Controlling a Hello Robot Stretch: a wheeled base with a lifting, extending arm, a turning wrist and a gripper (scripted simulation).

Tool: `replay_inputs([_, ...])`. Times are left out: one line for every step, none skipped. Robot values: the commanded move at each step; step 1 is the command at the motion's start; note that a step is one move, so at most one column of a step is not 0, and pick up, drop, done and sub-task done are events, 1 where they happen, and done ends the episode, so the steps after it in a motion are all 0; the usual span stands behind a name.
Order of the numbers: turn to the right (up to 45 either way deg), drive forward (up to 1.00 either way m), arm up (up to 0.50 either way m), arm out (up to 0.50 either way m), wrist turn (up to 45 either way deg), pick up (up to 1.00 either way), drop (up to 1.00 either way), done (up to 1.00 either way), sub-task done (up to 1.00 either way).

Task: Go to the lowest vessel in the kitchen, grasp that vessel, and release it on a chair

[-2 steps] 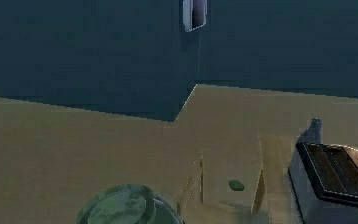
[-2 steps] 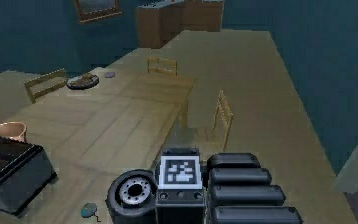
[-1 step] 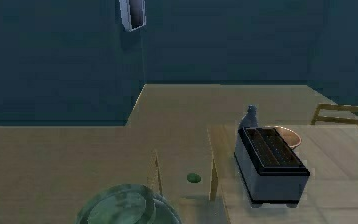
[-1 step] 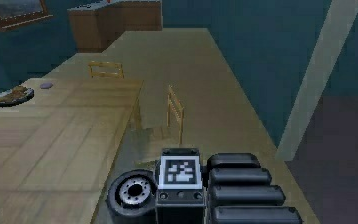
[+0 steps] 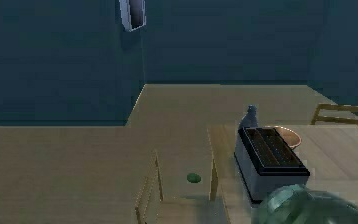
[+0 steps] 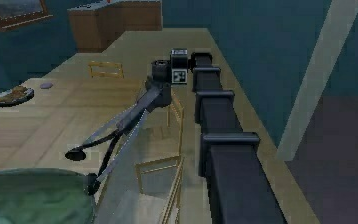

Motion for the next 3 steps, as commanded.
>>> replay_inputs([0.0,0.00,0.00,0.00,45.0,0.00,0.00,0.00,0.00])
replay_inputs([0.0,0.00,0.00,0.00,39.0,0.00,0.00,0.00,0.00])
replay_inputs([0.0,0.00,-0.40,0.00,0.0,0.00,0.00,0.00,0.00])
